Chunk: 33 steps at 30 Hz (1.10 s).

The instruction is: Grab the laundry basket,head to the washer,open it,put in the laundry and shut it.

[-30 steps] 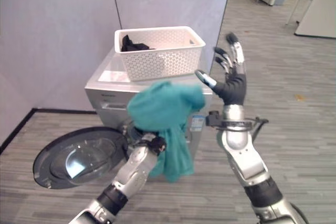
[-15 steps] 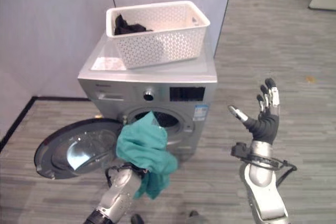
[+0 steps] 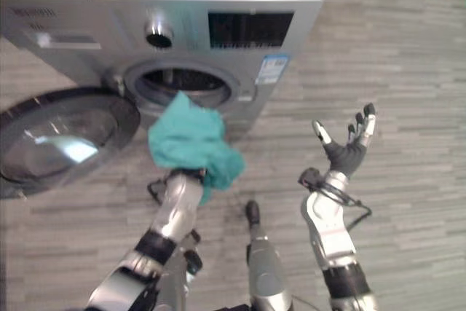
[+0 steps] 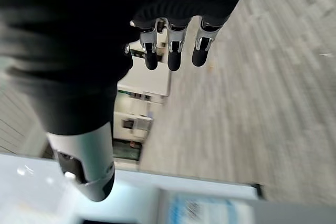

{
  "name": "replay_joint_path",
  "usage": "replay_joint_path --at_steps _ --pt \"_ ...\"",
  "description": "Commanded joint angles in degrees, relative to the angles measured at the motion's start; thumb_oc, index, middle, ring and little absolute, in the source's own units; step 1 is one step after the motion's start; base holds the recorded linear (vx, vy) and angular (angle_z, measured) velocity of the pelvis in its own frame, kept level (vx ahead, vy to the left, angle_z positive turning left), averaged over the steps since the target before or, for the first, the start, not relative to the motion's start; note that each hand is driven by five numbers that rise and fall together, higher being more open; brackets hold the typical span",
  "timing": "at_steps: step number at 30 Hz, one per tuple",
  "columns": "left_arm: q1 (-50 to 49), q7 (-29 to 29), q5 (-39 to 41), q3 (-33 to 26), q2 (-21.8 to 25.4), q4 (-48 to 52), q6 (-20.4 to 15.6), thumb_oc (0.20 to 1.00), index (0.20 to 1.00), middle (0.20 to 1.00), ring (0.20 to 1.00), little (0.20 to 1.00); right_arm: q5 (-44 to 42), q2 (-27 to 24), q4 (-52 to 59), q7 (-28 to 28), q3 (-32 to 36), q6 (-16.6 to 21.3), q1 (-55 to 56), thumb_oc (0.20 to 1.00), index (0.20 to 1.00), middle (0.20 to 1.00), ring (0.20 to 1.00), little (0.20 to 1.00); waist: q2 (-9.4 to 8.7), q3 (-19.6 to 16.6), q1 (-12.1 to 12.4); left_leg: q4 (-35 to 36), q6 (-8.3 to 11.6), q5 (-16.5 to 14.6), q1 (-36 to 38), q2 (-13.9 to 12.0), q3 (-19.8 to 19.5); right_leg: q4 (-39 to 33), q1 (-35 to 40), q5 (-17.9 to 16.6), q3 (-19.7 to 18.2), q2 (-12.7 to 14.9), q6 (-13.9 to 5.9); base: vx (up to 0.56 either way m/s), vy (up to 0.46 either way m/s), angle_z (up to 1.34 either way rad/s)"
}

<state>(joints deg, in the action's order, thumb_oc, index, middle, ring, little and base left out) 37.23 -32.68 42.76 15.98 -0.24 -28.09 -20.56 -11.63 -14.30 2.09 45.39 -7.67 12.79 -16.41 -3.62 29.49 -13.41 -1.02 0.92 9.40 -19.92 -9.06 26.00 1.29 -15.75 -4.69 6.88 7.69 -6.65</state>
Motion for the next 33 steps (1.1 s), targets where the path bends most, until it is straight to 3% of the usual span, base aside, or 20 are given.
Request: replay_joint_path --at_steps 1,5,10,23,26,33 --pt "0.6 -3.8 -0.9 -0.5 -0.2 0.9 -4.7 0.2 0.2 0.2 0.2 0.2 0.0 -0.2 7.3 3.6 1.9 4.8 2.5 1.0 1.0 1.0 1.0 1.0 -1.2 -4.1 -0.3 -8.5 5.45 -11.0 0.7 -5.2 -1.9 8.1 -6.5 5.9 1.2 4.3 -0.7 -0.12 -0.028 0.14" --pt "6.7 -6.1 -0.3 -3.0 -0.3 0.2 -6.4 0.2 0.2 0.2 0.2 0.2 -0.9 1.8 5.7 5.4 0.5 7.2 -1.9 1.0 1.0 1.0 1.0 1.0 -0.87 -1.1 -0.6 -10.9 5.25 -11.2 -7.7 -4.7 -4.1 11.8 -14.7 5.8 1.3 4.7 -0.57 -0.1 -0.039 0.11" --pt "10.5 -7.2 -0.2 -3.8 0.4 -1.0 -6.6 0.2 0.2 0.2 0.2 0.2 -0.7 2.2 5.4 5.9 -0.8 7.8 -4.9 1.0 1.0 1.0 1.0 1.0 -0.78 0.0 -0.9 -11.2 5.16 -11.1 -12.3 -4.4 -4.7 12.9 -19.5 5.6 0.9 4.6 -0.66 -0.01 -0.002 0.02" --pt "29.3 -9.0 1.1 -7.0 7.3 -8.6 -5.9 0.2 0.2 0.2 0.2 0.2 -0.5 0.2 4.8 6.2 -0.7 8.3 -9.3 1.0 1.0 1.0 1.0 1.0 0.86 -1.1 -4.1 -12.4 5.44 -10.8 -23.2 -4.2 -6.9 16.6 -30.9 6.0 0.2 4.4 -0.95 0.03 -0.002 0.03" --pt "38.6 -8.9 3.7 -8.9 11.3 -13.1 -5.5 0.2 0.2 0.2 0.2 0.2 -1.3 -1.9 5.5 5.4 0.0 8.5 -9.5 1.0 1.0 1.0 1.0 1.0 1.26 -1.6 -5.8 -11.3 5.58 -10.4 -26.3 -3.8 -7.5 16.2 -34.0 5.9 -0.2 3.9 -1.17 0.07 0.0 0.02" --pt "47.9 -7.9 7.7 -9.2 15.7 -18.6 -4.5 0.2 0.2 0.2 0.2 0.2 -3.1 -5.8 8.0 4.2 3.2 10.1 -8.1 1.0 1.0 1.0 1.0 1.0 2.61 -2.1 -7.9 -9.3 5.88 -9.6 -29.8 -3.3 -8.5 15.3 -37.7 6.1 -0.3 3.1 -1.33 0.08 -0.03 0.02"
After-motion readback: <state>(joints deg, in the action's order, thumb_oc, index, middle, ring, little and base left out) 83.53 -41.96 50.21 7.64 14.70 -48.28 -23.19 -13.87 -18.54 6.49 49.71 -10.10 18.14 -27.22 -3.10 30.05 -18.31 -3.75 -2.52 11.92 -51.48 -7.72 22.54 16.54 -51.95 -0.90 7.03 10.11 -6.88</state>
